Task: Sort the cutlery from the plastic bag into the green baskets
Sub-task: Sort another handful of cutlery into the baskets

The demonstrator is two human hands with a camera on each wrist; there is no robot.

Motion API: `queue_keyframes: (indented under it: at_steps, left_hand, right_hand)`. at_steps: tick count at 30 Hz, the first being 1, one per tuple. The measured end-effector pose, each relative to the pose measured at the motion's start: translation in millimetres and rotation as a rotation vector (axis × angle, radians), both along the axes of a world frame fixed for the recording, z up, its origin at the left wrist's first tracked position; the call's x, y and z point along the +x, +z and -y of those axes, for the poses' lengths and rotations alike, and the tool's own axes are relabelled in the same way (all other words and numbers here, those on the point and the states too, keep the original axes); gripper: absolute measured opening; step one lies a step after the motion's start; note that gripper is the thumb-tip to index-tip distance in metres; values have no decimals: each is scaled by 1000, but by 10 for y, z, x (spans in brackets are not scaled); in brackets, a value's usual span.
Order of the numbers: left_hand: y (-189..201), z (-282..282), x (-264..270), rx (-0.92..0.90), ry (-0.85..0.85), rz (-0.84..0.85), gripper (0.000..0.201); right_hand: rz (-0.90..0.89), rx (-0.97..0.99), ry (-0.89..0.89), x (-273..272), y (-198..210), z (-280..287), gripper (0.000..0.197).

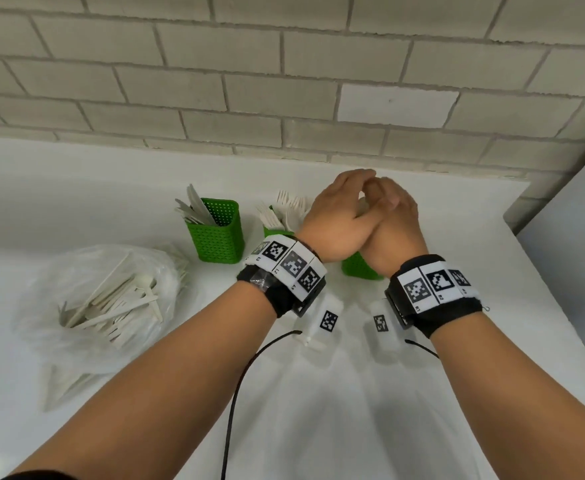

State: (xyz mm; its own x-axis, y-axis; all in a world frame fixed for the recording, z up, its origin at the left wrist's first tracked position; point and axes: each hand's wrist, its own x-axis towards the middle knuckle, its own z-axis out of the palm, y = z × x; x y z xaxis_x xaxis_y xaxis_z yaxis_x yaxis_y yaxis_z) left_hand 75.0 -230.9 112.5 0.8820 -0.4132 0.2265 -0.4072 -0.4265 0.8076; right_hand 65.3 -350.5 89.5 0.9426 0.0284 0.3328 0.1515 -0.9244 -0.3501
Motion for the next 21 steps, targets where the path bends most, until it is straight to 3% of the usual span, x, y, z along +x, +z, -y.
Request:
queue_keyframes:
  at_steps: [2, 5, 10, 12, 15, 18, 21]
  left_hand:
    - [79, -381, -79, -55, 65, -23, 52]
    - [101, -1209, -205, 25, 167, -4, 34]
    - [-81, -2775, -513, 483, 463, -54, 9]
    - [-186, -3241, -638, 674, 641, -148, 20]
    - [-386, -3683, -772, 703, 708, -408, 60]
    - [-598, -3898, -812, 629, 608, -541, 78]
    - [-718, -4013, -782, 563, 499, -521, 80]
  right_hand:
    - [75, 131, 99, -79, 48, -301, 52]
    - [106, 216, 272, -197, 12, -801, 43]
    - [-172, 302, 580, -316, -84, -1657, 31]
    - [-267, 260, 667, -314, -149, -2051, 27]
    - [-446, 142, 716, -263, -274, -2641, 23]
    - [-579, -270, 617, -161, -365, -3064, 47]
    - [-637, -531, 463, -95, -391, -3285, 93]
